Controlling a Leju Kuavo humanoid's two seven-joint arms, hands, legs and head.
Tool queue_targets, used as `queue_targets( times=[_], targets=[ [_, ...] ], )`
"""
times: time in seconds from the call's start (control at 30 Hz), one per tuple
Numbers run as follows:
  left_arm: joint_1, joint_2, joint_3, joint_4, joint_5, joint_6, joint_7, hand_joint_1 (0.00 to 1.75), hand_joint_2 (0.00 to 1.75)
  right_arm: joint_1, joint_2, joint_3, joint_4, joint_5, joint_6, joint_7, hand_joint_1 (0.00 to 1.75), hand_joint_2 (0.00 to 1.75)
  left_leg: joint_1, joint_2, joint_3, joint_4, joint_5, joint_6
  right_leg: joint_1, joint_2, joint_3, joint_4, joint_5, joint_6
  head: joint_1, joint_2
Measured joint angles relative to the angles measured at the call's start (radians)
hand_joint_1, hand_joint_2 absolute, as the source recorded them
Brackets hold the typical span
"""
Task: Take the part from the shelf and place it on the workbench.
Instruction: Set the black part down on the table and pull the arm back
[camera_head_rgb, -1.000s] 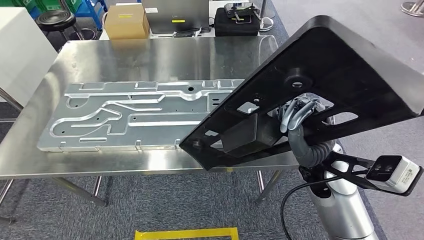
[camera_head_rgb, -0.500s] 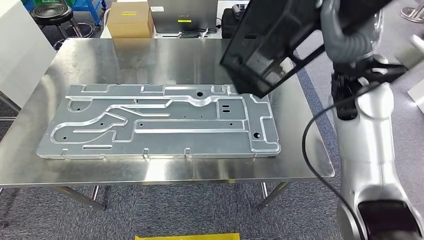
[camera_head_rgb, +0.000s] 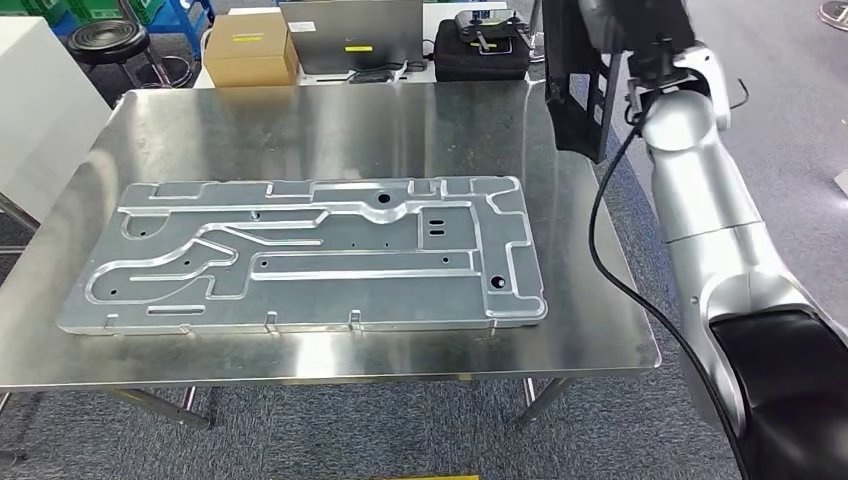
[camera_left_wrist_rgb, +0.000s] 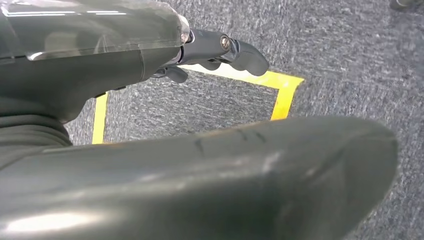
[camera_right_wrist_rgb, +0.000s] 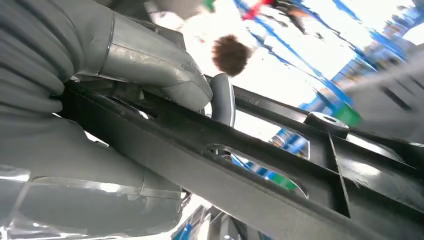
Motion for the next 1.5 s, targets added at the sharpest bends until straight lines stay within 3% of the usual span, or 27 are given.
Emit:
queue_targets(
  times=[0.03, 0.07, 0.13, 0.2, 0.3, 0.37, 0.4, 0.47, 0.5, 0.53, 0.57, 0.63, 0.7, 0.83, 0.87, 0.93, 1.0, 1.03, 1.07, 1.1, 1.17, 1.23, 1.33, 1.4, 1.43, 1.5],
  targets=[
    [0.0, 0.0, 0.0, 0.0, -0.001, -0.001, -0.001, 0.0, 0.0, -0.016, 0.02, 0.032, 0.041, 0.052, 0.004, 0.016, 1.75, 1.75, 0.0, 0.001, -0.015, 0.017, 0.008, -0.001, 0.001, 0.003, 0.003, 0.001, -0.003, -0.001, 0.0, 0.0],
    [-0.001, 0.0, 0.0, 0.0, -0.001, -0.002, -0.004, 0.0, 0.0, -0.031, 0.044, 0.069, 0.084, 0.109, 0.012, 0.035, 1.75, 1.75, 0.0, 0.001, -0.009, -0.011, 0.039, -0.001, 0.002, 0.006, 0.007, 0.003, -0.006, -0.002, 0.0, 0.0],
    [-0.004, 0.0, 0.0, 0.0, -0.001, -0.005, -0.008, 0.0, 0.0, -0.057, 0.104, 0.153, 0.173, 0.226, 0.041, 0.075, 1.75, 1.75, -0.001, 0.004, 0.048, -0.15, 0.121, 0.004, 0.003, 0.013, 0.016, 0.008, -0.017, 0.0, 0.0, 0.0],
    [-0.01, -0.001, 0.0, 0.0, 0.001, -0.008, -0.01, 0.0, 0.0, -0.074, 0.165, 0.235, 0.252, 0.313, 0.073, 0.11, 1.75, 1.75, -0.004, 0.008, 0.095, -0.258, 0.161, 0.012, 0.008, 0.017, 0.018, 0.014, -0.024, 0.005, 0.0, 0.0],
    [-0.015, -0.004, 0.0, 0.001, 0.007, -0.017, -0.011, 0.0, 0.0, -0.081, 0.239, 0.332, 0.344, 0.378, 0.111, 0.139, 1.75, 1.75, -0.004, 0.003, 0.101, -0.278, 0.161, 0.021, 0.012, 0.014, 0.014, 0.016, -0.029, 0.017, 0.0, 0.0],
    [-0.014, -0.007, 0.0, 0.001, 0.013, -0.027, -0.013, 0.0, 0.0, -0.087, 0.283, 0.386, 0.391, 0.415, 0.154, 0.153, 1.75, 1.75, 0.003, 0.001, 0.105, -0.284, 0.162, 0.03, 0.013, 0.01, 0.003, 0.045, -0.053, 0.027, 0.0, 0.0],
    [-0.014, -0.009, 0.0, 0.001, 0.016, -0.035, -0.014, 0.0, 0.0, -0.09, 0.304, 0.411, 0.412, 0.435, 0.178, 0.164, 1.75, 1.75, 0.006, 0.001, 0.108, -0.288, 0.162, 0.034, 0.012, 0.008, -0.016, 0.088, -0.077, 0.032, 0.0, 0.0],
    [-0.014, -0.01, 0.0, 0.002, 0.017, -0.054, -0.02, 0.0, 0.0, -0.088, 0.346, 0.462, 0.455, 0.469, 0.22, 0.192, 1.75, 1.75, 0.006, 0.001, 0.111, -0.288, 0.159, 0.039, 0.006, 0.006, -0.085, 0.222, -0.136, 0.038, 0.0, 0.0],
    [-0.014, -0.011, 0.0, 0.002, 0.016, -0.062, -0.022, 0.0, 0.0, -0.083, 0.363, 0.484, 0.474, 0.479, 0.235, 0.205, 1.75, 1.75, 0.006, 0.001, 0.111, -0.287, 0.157, 0.04, 0.003, 0.005, -0.119, 0.281, -0.153, 0.04, 0.0, 0.0],
    [-0.013, -0.012, 0.0, 0.002, 0.014, -0.068, -0.025, 0.0, 0.0, -0.078, 0.379, 0.504, 0.491, 0.485, 0.246, 0.216, 1.75, 1.75, 0.006, 0.001, 0.112, -0.287, 0.156, 0.039, 0.001, 0.004, -0.139, 0.309, -0.152, 0.042, 0.0, 0.0],
    [-0.013, -0.012, 0.0, 0.002, 0.013, -0.072, -0.026, 0.0, 0.0, -0.074, 0.392, 0.521, 0.506, 0.489, 0.253, 0.223, 1.75, 1.75, 0.006, 0.0, 0.114, -0.286, 0.153, 0.038, -0.001, 0.003, -0.14, 0.296, -0.13, 0.041, 0.0, 0.0],
    [-0.011, -0.014, 0.0, 0.002, 0.012, -0.075, -0.028, 0.0, 0.0, -0.072, 0.411, 0.543, 0.526, 0.492, 0.258, 0.23, 1.75, 1.75, 0.006, -0.003, 0.12, -0.284, 0.148, 0.033, 0.0, 0.002, -0.086, 0.168, -0.049, 0.032, 0.0, 0.0],
    [-0.01, -0.018, -0.001, 0.004, 0.009, -0.078, -0.03, 0.0, 0.0, -0.077, 0.423, 0.558, 0.54, 0.498, 0.271, 0.235, 1.75, 1.75, 0.004, -0.004, 0.122, -0.283, 0.144, 0.025, 0.007, 0.001, -0.032, 0.049, -0.002, 0.021, 0.0, 0.0],
    [-0.011, -0.021, -0.005, 0.005, -0.007, -0.086, -0.034, 0.0, 0.0, -0.079, 0.447, 0.589, 0.564, 0.513, 0.342, 0.283, 1.75, 1.75, 0.006, -0.002, 0.124, -0.284, 0.138, 0.004, 0.009, 0.003, -0.014, 0.008, 0.002, 0.007, 0.0, 0.0],
    [-0.012, -0.021, -0.007, 0.006, -0.012, -0.088, -0.035, 0.0, 0.0, -0.077, 0.453, 0.596, 0.566, 0.514, 0.357, 0.3, 1.75, 1.75, 0.006, 0.0, 0.12, -0.27, 0.127, 0.001, 0.006, 0.003, -0.009, 0.002, 0.004, 0.002, 0.0, 0.0],
    [-0.014, -0.022, -0.015, 0.006, -0.018, -0.088, -0.035, 0.0, 0.0, -0.071, 0.464, 0.611, 0.57, 0.513, 0.378, 0.326, 1.75, 1.75, 0.007, 0.002, 0.081, -0.178, 0.075, -0.004, 0.002, 0.001, 0.0, -0.007, 0.007, -0.006, 0.0, 0.0],
    [-0.017, -0.022, -0.022, 0.006, -0.022, -0.088, -0.034, 0.0, 0.87, -0.055, 0.471, 0.624, 0.575, 0.509, 0.391, 0.342, 0.87, 0.87, 0.008, 0.002, 0.015, -0.043, 0.02, -0.01, 0.003, 0.001, 0.001, -0.006, 0.004, -0.01, 0.0, 0.0],
    [-0.018, -0.022, -0.025, 0.006, -0.023, -0.087, -0.033, 0.0, 1.31, -0.043, 0.473, 0.63, 0.58, 0.507, 0.394, 0.346, 0.44, 0.44, 0.009, 0.002, -0.006, -0.006, 0.014, -0.013, 0.004, 0.001, 0.001, -0.004, 0.002, -0.01, 0.0, 0.0],
    [-0.019, -0.022, -0.027, 0.006, -0.024, -0.086, -0.032, 0.0, 1.75, -0.031, 0.475, 0.634, 0.584, 0.506, 0.392, 0.347, 0.0, 0.0, 0.01, 0.003, -0.009, -0.007, 0.027, -0.015, 0.003, 0.001, 0.001, 0.0, 0.0, -0.009, 0.0, 0.0],
    [-0.02, -0.022, -0.028, 0.006, -0.025, -0.084, -0.031, 0.0, 1.75, -0.022, 0.476, 0.638, 0.589, 0.506, 0.387, 0.348, 0.0, 0.0, 0.011, 0.003, 0.007, -0.047, 0.057, -0.017, 0.003, 0.002, 0.001, 0.005, -0.004, -0.006, 0.0, 0.0],
    [-0.022, -0.023, -0.031, 0.006, -0.028, -0.078, -0.03, 0.0, 1.75, -0.01, 0.478, 0.644, 0.6, 0.507, 0.365, 0.346, 0.0, 0.0, 0.013, 0.004, 0.07, -0.182, 0.12, -0.018, 0.002, 0.003, 0.0, 0.02, -0.016, 0.002, 0.0, 0.0],
    [-0.024, -0.025, -0.036, 0.006, -0.033, -0.072, -0.029, 0.0, 1.75, -0.003, 0.479, 0.645, 0.61, 0.508, 0.338, 0.338, 0.0, 0.0, 0.011, 0.001, 0.107, -0.256, 0.139, -0.009, 0.005, 0.004, -0.003, 0.032, -0.024, 0.011, 0.0, 0.0],
    [-0.027, -0.027, -0.048, 0.007, -0.038, -0.07, -0.028, 0.0, 1.75, 0.012, 0.478, 0.645, 0.622, 0.511, 0.304, 0.327, 0.0, 0.0, 0.009, 0.0, 0.109, -0.259, 0.137, 0.012, 0.006, 0.006, -0.002, 0.031, -0.025, 0.026, 0.0, 0.0],
    [-0.03, -0.028, -0.052, 0.007, -0.038, -0.07, -0.03, 0.0, 1.75, 0.017, 0.475, 0.645, 0.628, 0.513, 0.286, 0.323, 0.0, 0.0, 0.01, 0.001, 0.11, -0.263, 0.139, 0.025, 0.003, 0.005, -0.014, 0.058, -0.046, 0.038, 0.0, 0.0],
    [-0.032, -0.029, -0.052, 0.007, -0.038, -0.07, -0.031, 0.0, 1.75, 0.019, 0.473, 0.645, 0.63, 0.513, 0.281, 0.322, 0.0, 0.0, 0.011, 0.001, 0.111, -0.265, 0.141, 0.03, 0.002, 0.004, -0.033, 0.099, -0.071, 0.043, 0.0, 0.0],
    [-0.034, -0.029, -0.053, 0.007, -0.038, -0.07, -0.031, 0.0, 1.75, 0.024, 0.467, 0.645, 0.635, 0.514, 0.275, 0.322, 0.0, 0.0, 0.01, 0.003, 0.111, -0.265, 0.141, 0.035, 0.0, 0.002, -0.097, 0.232, -0.135, 0.05, 0.0, 0.0]
  ],
)
